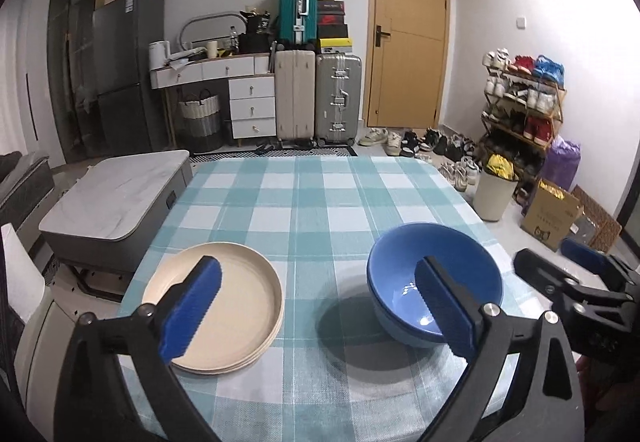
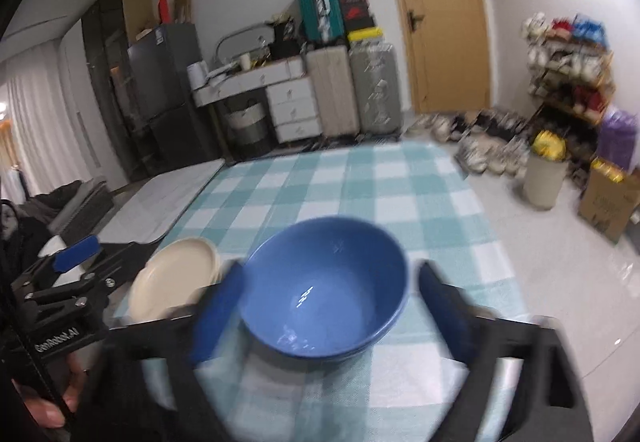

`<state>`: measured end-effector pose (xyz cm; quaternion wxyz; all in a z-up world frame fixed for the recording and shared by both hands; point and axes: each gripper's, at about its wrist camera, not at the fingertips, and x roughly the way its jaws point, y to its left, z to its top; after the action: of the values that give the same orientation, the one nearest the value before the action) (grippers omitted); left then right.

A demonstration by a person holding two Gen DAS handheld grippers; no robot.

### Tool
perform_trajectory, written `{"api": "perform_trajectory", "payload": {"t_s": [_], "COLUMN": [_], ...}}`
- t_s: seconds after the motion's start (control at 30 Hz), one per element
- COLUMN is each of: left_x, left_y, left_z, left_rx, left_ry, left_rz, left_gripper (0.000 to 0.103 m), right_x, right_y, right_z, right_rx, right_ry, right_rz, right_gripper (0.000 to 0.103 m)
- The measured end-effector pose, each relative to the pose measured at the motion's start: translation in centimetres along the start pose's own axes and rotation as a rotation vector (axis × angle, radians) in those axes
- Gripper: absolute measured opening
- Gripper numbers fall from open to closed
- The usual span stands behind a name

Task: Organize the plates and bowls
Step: 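Grasp the nested blue bowls' rim with the left tool while the right tool grasps the opposite rim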

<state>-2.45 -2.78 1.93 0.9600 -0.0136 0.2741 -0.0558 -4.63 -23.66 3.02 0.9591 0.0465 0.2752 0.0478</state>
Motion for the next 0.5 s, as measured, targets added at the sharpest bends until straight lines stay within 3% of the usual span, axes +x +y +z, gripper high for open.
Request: {"api": "perform_trajectory", "payload": {"t_s": [0.33, 0.5], "left_x": [1.2, 2.4], "left_y": [0.4, -0.2], "left_z": [-0.6, -0.9], "left_rx": [0.004, 0.048], "left_ry": [0.003, 0.024], "left_rz": [-0.001, -0.012], "left_gripper": [0.099, 0.099], "right_x": [-0.9, 0.3], "right_y": [0.8, 0.4], "right_z": [-0.7, -0.9], "right_rx": [-0.045, -0.032], "right_ry": [-0.059, -0.030], "right_rz": [0.047, 0.043], "right_gripper": [0.101, 0.102]}}
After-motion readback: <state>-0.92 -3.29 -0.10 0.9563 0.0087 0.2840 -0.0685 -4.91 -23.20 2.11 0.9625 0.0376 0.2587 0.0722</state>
